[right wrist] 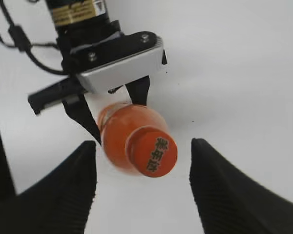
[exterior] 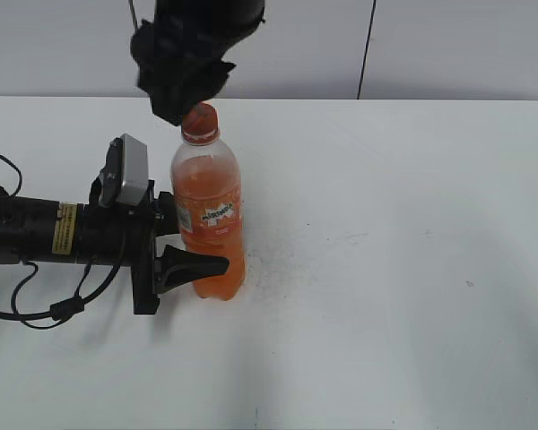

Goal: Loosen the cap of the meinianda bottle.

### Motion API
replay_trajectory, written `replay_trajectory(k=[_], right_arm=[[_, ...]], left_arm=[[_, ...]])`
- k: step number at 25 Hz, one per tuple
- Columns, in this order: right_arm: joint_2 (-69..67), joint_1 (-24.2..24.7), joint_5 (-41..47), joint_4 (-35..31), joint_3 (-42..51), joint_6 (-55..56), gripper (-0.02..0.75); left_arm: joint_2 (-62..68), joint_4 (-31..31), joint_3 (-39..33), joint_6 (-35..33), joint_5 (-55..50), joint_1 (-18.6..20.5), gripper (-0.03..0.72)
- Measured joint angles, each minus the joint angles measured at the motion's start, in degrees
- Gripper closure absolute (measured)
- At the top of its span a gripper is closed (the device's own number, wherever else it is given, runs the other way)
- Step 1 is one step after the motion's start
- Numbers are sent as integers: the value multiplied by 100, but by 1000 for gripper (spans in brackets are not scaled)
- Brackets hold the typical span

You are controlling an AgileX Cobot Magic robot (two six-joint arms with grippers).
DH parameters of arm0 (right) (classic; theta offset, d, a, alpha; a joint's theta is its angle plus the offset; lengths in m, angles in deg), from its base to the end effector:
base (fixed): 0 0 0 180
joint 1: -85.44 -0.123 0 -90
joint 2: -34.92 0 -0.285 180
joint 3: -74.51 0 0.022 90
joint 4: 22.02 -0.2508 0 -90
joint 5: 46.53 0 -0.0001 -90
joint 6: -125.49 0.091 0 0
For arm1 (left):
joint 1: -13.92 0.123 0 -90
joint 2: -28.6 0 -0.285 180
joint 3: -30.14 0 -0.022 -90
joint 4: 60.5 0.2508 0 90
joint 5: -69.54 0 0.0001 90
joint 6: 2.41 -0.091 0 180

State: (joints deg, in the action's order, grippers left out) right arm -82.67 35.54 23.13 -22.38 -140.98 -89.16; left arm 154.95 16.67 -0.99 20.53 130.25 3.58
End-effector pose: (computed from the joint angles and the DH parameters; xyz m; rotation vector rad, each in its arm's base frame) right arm 0.2704 0.3219 0.3516 -1.7834 1.9631 0.0970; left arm 0.2996 -0.1333 0.0948 1.2963 1.6041 -0.8552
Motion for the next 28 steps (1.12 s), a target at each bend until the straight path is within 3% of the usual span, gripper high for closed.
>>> replay_trajectory(k=[4, 7, 20, 23, 27, 28], right_arm=[[0, 0, 13, 279, 0, 3180, 277], [0, 0, 17, 419, 0, 4274, 276], [-441, 0, 17, 318, 34, 4643, 282], [-447, 0, 17, 290, 34, 4648, 325], [-447, 0, 20, 301, 34, 4648, 461], [-447, 0, 20, 307, 34, 4634, 463]], left_arm=[[0, 6, 0, -5, 5, 0, 286], [0, 11, 0, -5, 5, 0, 286], [0, 41, 6, -5, 9, 0, 286], [0, 41, 6, -5, 9, 0, 286], [0, 53, 6, -5, 11, 0, 286], [0, 53, 6, -5, 11, 0, 286]])
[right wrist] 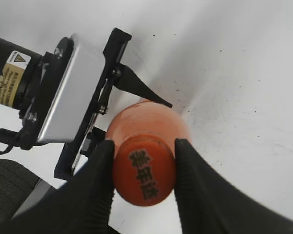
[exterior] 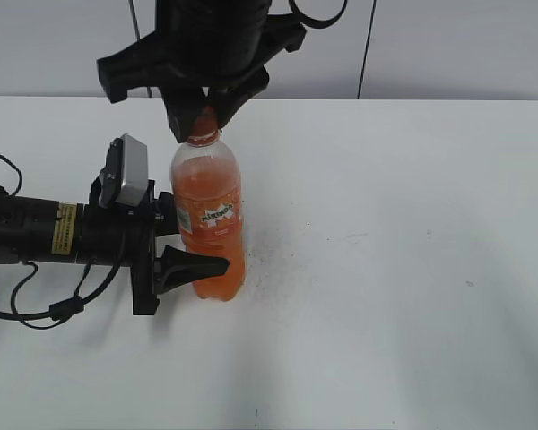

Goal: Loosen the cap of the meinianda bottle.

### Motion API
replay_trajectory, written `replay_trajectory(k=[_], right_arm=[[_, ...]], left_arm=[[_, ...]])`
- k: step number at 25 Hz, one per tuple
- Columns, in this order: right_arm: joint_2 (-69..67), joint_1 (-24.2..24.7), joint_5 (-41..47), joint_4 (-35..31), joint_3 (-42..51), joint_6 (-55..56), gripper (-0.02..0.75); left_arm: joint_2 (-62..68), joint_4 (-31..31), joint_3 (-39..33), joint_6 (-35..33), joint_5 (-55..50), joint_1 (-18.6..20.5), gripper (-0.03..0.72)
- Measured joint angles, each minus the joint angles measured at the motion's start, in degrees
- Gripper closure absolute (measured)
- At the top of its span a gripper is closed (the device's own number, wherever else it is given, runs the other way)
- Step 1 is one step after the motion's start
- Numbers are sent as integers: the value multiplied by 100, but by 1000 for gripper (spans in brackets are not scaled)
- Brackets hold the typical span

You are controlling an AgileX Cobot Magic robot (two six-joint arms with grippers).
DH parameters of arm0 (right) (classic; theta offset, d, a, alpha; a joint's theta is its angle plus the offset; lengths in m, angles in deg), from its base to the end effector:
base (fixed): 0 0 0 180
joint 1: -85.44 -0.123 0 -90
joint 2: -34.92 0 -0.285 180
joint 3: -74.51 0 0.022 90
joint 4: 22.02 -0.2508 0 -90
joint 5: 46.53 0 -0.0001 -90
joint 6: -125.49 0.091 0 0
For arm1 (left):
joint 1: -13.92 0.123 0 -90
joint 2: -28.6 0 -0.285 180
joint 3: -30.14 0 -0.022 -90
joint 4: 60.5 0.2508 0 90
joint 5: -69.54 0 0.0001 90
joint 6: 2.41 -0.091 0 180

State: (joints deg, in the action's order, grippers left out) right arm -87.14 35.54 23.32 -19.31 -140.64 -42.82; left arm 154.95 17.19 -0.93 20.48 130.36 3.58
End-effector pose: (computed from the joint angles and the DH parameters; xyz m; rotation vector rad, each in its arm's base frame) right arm 0.2841 0.3312 0.3165 -0.9126 2.6044 0.2339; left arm 0.2991 -0.1334 0.0949 1.3066 1.5982 -0.8578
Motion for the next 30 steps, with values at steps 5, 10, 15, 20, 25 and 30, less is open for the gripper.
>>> replay_trajectory(k=[5, 10, 15, 20, 25, 30], right_arm=[[0, 0, 4, -15, 0, -1219, 463], [0, 0, 11, -97, 0, -3919, 463], [0, 0, 77, -163, -18, -6310, 463], [-31, 0, 91, -163, -49, -7007, 463], [-37, 0, 91, -158, -54, -7316, 463], [-37, 0, 91, -135, -55, -7360, 459]], left_arm=[[0, 4, 0, 0, 5, 0, 286], [0, 31, 0, -18, 22, 6, 286], [0, 48, 0, -54, 22, 6, 286], [0, 38, 0, -54, 22, 6, 286], [0, 38, 0, -43, 16, 6, 286], [0, 36, 0, -43, 11, 6, 286]])
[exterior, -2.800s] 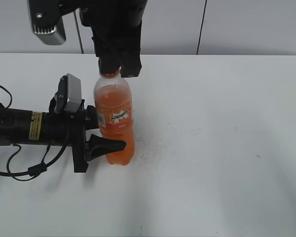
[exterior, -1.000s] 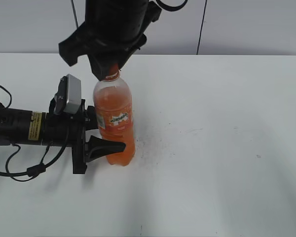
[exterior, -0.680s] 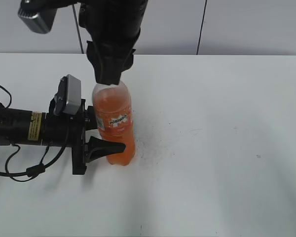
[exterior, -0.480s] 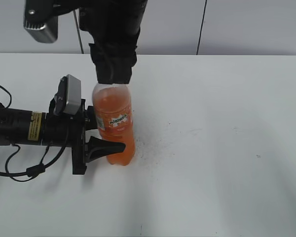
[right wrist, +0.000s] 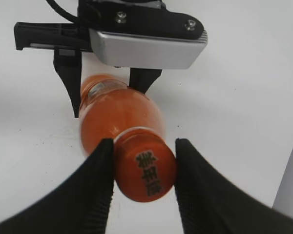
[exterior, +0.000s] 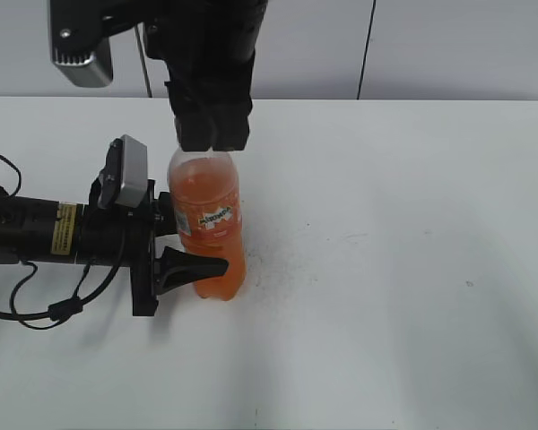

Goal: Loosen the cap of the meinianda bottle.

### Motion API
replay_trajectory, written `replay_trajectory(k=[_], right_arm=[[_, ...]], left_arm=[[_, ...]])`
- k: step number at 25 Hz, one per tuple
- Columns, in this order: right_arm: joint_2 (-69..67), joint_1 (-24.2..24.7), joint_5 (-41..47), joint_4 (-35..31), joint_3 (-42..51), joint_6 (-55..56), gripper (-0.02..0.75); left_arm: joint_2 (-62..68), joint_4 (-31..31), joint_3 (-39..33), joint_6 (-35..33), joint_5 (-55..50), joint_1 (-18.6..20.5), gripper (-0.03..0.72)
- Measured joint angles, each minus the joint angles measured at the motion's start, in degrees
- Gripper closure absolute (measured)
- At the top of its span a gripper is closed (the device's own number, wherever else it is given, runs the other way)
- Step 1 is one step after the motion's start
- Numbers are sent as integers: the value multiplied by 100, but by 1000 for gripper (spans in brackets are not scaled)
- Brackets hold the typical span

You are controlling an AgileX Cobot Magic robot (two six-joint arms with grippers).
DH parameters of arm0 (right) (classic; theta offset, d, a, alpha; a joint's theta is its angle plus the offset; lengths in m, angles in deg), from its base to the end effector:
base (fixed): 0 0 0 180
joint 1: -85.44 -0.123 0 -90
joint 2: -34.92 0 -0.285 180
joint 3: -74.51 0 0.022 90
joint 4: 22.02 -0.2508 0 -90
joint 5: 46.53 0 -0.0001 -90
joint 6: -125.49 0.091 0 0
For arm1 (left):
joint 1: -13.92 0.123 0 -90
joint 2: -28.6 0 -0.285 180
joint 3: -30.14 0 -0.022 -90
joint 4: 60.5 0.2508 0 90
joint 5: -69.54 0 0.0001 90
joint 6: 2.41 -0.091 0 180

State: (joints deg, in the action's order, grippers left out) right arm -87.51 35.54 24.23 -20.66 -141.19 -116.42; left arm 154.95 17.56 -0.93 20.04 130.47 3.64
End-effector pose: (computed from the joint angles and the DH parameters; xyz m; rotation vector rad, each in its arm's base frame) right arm 0.2829 0.3327 0.3157 -2.2815 1.5388 -0.0901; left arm 0.2988 -0.1332 0.0948 1.3176 1.5892 -0.8557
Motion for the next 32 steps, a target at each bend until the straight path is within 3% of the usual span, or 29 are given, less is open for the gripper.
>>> replay_trajectory(k=[6, 15, 18, 24, 32], right_arm=[[-66, 0, -51, 200, 26, -83, 286], [382, 0, -51, 200, 26, 1082, 254], [560, 0, -51, 190, 26, 2320, 254], [656, 0, -51, 184, 20, 5977, 254], [566, 0, -51, 173, 61, 6904, 254]], left_arm=[[0, -14, 0, 28, 13, 0, 286], [0, -2, 0, 28, 13, 0, 286], [0, -2, 0, 28, 13, 0, 286], [0, -2, 0, 28, 9, 0, 286], [0, -2, 0, 28, 9, 0, 286]])
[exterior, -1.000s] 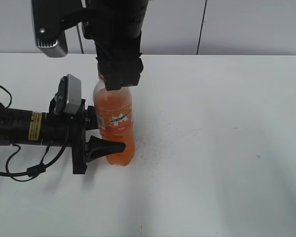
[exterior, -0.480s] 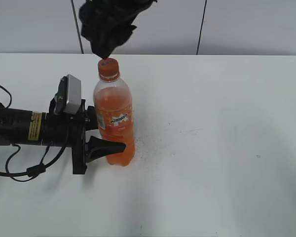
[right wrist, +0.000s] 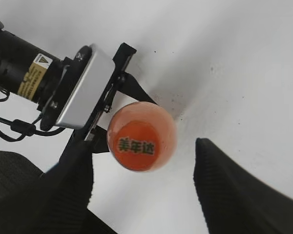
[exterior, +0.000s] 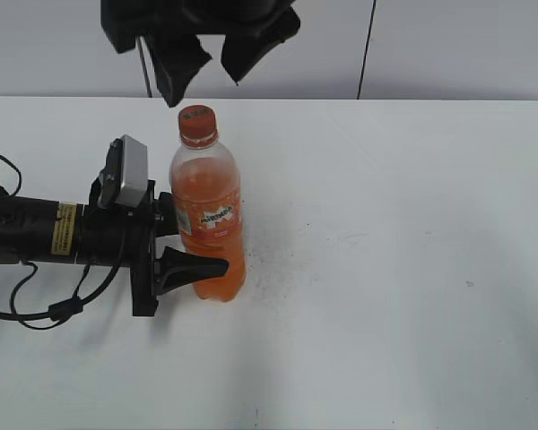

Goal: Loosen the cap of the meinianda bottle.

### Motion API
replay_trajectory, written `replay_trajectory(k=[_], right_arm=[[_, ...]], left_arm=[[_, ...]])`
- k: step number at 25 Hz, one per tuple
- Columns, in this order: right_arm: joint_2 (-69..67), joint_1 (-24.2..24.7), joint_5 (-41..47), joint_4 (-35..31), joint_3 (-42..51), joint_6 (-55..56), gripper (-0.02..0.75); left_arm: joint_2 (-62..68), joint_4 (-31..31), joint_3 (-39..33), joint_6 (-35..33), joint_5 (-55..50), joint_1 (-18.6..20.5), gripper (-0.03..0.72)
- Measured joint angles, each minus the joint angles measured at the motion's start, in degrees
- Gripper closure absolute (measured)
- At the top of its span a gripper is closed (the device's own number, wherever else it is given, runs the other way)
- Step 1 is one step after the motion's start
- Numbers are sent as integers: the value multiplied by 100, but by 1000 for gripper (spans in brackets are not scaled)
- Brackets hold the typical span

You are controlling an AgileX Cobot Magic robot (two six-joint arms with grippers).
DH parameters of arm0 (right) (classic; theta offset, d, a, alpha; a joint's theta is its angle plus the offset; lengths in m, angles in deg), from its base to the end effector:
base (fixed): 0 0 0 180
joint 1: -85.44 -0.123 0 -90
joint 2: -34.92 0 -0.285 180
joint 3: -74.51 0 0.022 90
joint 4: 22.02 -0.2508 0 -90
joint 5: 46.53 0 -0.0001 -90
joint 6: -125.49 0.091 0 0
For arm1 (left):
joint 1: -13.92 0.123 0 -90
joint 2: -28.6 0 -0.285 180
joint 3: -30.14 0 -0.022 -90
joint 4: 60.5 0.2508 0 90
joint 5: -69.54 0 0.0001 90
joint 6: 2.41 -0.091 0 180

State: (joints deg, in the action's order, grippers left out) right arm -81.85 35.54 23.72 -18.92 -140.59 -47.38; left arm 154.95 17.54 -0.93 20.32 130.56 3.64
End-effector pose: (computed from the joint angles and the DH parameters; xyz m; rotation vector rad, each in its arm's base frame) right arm 0.2715 0.3153 0.3553 -0.9818 2.4869 0.2540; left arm 0.2987 -0.1333 0.0950 1.3133 1.5919 -0.8599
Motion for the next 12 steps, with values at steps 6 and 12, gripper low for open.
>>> replay_trajectory(k=[6, 12], right_arm=[[-209, 0, 0, -39, 24, 68, 272], [-405, 0, 0, -310, 30, 68, 330]], left_arm=[[0, 0, 0, 0, 0, 0, 286], [0, 0, 0, 0, 0, 0, 286]])
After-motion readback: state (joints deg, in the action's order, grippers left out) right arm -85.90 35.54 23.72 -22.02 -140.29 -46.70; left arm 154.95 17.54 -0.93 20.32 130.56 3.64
